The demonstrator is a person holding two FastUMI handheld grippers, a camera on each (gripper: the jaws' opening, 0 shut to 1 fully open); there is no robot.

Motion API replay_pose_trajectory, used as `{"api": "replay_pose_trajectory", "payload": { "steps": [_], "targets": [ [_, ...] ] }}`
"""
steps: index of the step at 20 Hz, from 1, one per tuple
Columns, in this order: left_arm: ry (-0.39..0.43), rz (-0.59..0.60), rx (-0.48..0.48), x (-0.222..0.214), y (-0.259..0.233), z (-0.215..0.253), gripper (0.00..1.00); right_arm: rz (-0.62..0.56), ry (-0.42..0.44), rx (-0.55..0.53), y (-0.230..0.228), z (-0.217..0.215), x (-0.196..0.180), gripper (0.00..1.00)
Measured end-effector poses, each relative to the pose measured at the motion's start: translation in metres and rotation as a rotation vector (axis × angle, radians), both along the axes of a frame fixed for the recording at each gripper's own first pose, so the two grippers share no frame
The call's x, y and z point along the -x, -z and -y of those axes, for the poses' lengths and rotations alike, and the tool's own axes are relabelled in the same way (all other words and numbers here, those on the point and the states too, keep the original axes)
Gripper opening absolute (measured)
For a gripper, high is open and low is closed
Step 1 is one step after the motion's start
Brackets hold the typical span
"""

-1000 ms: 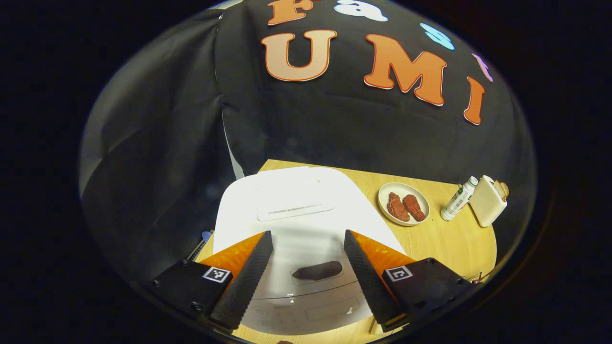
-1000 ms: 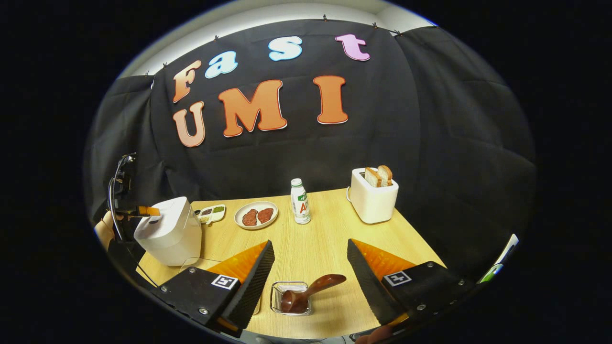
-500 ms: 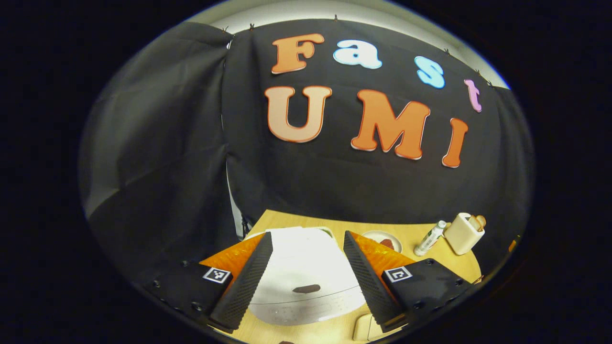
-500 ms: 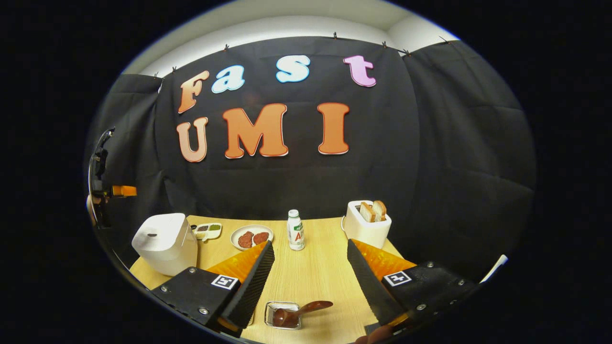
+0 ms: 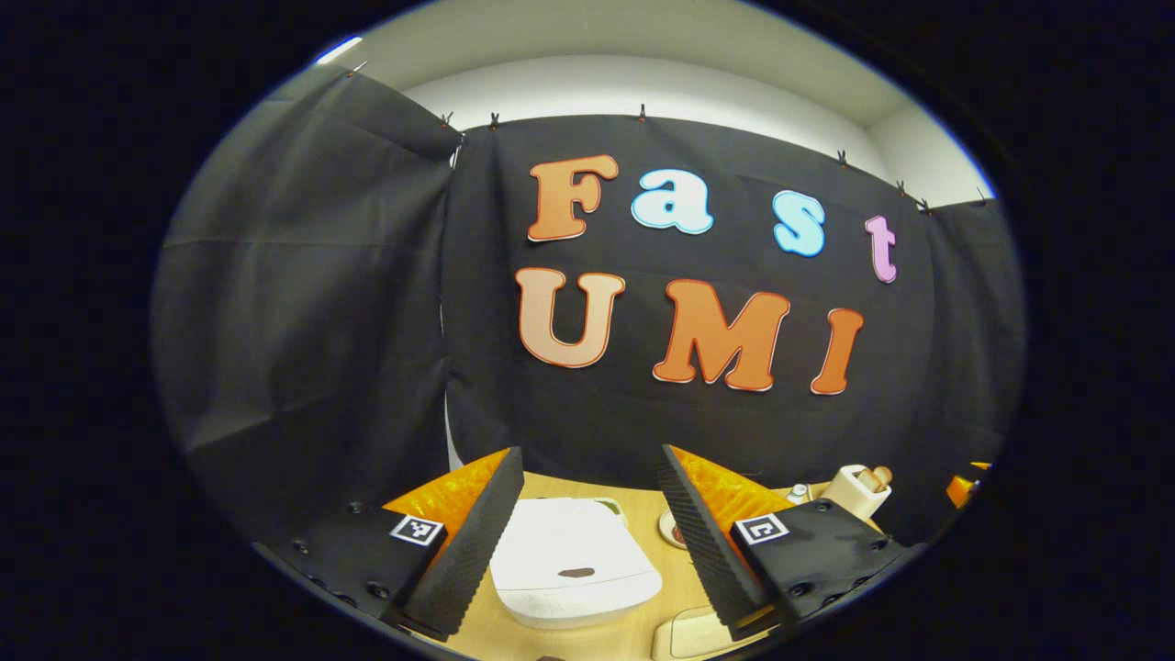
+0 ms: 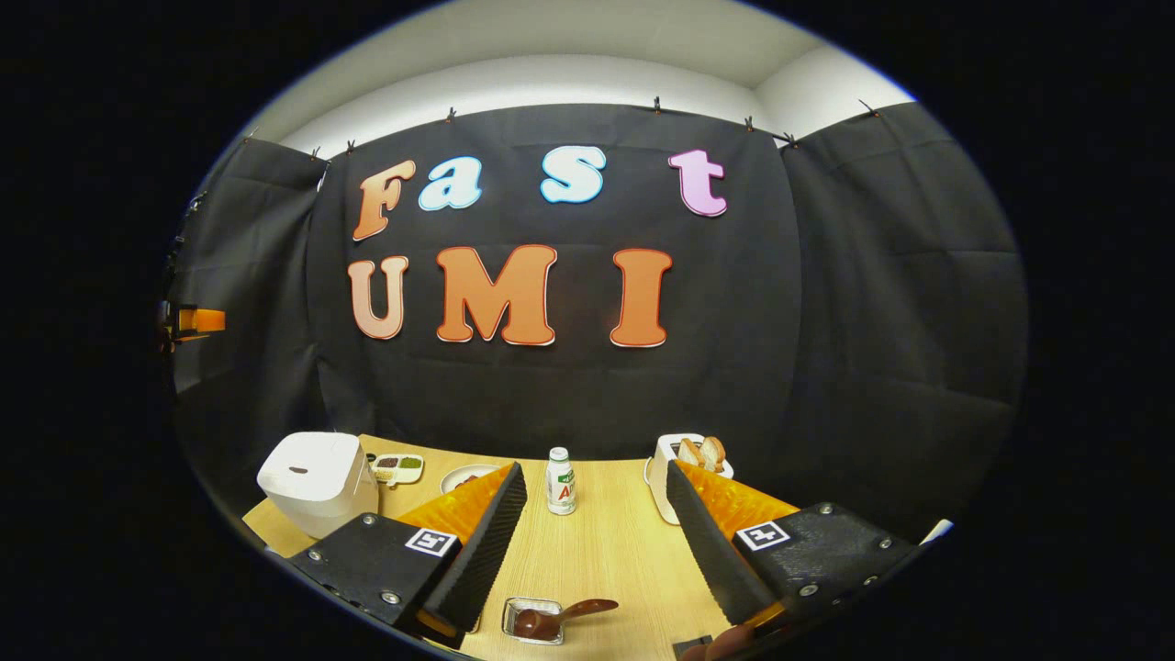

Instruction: Close the left gripper, press the button to open the rice cooker; take a wooden spoon from the chopstick holder with the right hand, scoop a spoonful of rice and pour it into the rice cooker, then put the wooden spoon back into the chopstick holder.

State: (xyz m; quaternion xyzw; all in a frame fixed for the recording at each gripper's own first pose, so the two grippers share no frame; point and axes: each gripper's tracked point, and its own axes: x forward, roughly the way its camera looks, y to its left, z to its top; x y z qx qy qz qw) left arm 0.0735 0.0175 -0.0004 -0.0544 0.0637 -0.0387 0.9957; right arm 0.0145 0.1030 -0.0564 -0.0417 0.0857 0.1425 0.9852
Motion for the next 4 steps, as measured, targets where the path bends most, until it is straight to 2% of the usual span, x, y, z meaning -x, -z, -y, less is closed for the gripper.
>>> {"api": "replay_pose_trajectory", "payload": {
  "steps": [4],
  "targets": [
    [-0.025, 0.013, -0.013, 0.020, -0.004, -0.008, 0.98, 0.031, 0.012, 0.006, -0.012, 0.011, 0.003, 0.95]
  ]
}}
